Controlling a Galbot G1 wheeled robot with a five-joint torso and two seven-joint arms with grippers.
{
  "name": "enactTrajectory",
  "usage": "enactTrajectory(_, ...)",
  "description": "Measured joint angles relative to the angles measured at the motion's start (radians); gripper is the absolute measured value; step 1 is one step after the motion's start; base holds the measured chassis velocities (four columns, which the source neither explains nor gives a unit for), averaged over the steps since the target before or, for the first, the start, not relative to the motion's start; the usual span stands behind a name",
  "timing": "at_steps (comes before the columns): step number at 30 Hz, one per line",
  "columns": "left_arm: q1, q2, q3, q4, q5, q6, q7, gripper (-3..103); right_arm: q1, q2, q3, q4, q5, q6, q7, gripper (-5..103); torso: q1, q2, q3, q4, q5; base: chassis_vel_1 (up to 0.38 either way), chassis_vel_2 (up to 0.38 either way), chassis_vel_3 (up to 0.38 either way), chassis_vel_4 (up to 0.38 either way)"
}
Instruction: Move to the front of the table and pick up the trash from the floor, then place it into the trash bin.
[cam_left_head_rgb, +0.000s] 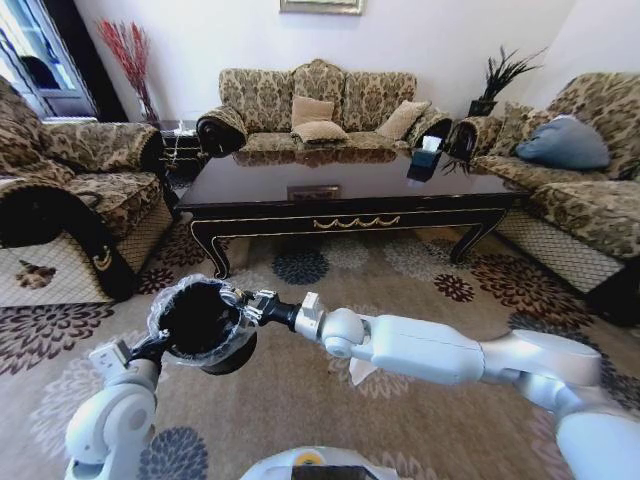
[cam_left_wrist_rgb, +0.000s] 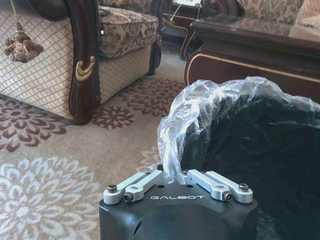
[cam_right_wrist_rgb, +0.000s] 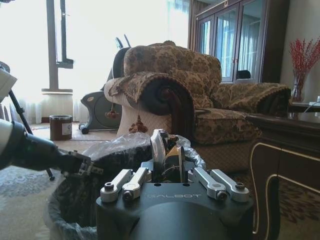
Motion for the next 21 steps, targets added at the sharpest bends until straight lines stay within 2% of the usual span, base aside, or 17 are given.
enactTrajectory(10, -0.007, -0.009, 0.006, 0.008, 0.012, 0.0, 0.003, 3, 0.042, 0.054, -0.009, -0.008, 0.026, 0.008, -0.001, 26, 0.0, 0.0, 0.0, 0.0, 0.0, 0.0, 0.0, 0.0, 0.0)
enactTrajectory(17, -0.008, -0.013, 0.007, 0.011, 0.015, 0.0, 0.005, 3, 0.037, 0.131, -0.036, -0.038, 0.023, 0.02, -0.002, 26, 0.0, 0.0, 0.0, 0.0004, -0.0001, 0.0, 0.0, 0.0, 0.0)
enactTrajectory(21, -0.008, -0.013, 0.006, 0.008, 0.015, 0.0, 0.006, 3, 0.033, 0.137, -0.041, -0.045, 0.015, 0.026, 0.015, 26, 0.0, 0.0, 0.0, 0.0, -0.0001, 0.0, 0.0, 0.0, 0.0)
